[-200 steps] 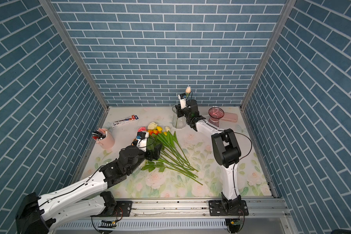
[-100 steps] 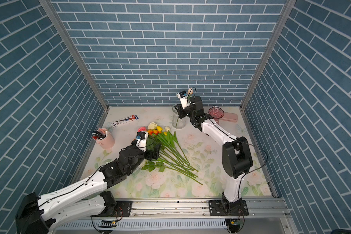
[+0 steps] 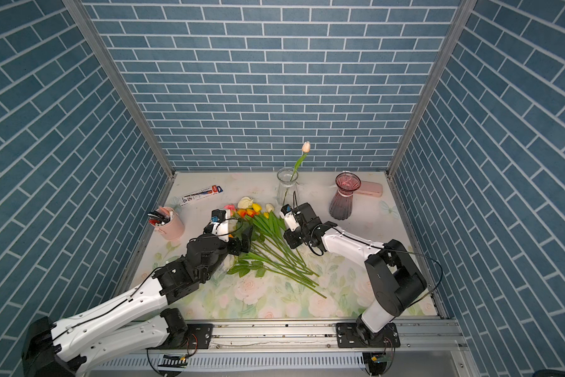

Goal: Arrange the flowers in different vases according to their variety
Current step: Pick up the flower at the center of the board.

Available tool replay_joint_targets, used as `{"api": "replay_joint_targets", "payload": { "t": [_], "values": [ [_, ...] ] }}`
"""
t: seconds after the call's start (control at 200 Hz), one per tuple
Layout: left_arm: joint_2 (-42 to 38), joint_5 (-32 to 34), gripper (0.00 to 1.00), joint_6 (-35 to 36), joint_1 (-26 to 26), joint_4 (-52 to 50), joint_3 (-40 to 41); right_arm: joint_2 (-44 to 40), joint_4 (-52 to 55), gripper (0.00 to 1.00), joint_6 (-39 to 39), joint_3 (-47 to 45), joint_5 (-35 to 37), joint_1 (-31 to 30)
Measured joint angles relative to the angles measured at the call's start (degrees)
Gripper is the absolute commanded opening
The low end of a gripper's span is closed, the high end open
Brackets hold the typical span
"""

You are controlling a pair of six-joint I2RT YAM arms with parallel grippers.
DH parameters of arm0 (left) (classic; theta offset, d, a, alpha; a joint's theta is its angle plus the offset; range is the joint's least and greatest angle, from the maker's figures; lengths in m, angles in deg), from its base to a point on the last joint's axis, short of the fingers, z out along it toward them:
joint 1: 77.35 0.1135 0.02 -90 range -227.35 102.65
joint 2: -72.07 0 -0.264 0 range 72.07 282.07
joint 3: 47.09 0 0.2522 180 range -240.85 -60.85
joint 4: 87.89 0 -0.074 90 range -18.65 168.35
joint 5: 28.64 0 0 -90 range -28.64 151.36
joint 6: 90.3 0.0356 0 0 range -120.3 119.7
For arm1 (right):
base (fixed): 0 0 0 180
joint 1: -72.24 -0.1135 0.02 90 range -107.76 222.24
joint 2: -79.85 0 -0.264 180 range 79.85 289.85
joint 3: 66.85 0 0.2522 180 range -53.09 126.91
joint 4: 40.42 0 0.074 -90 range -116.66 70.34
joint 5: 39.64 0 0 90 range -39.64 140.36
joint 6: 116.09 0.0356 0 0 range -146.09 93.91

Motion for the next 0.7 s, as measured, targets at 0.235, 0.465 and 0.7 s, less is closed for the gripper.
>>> {"api": "replay_joint_targets", "payload": {
  "t": [0.235,0.465,0.7],
  "values": [
    [0.1,-1.2,1.00,-0.1,0.0,0.0,0.0,5.7,-0.8,0.26,3.5,0.5,5.7,0.3],
    [0.5,-1.7,1.00,-0.1,0.0,0.0,0.0,10.7,-2.8,0.28,5.0,1.9,7.2,0.3],
    [0.7,-1.7,1.00,0.2,0.0,0.2,0.0,11.6,-3.7,0.28,5.9,2.6,8.3,0.3]
  ]
}}
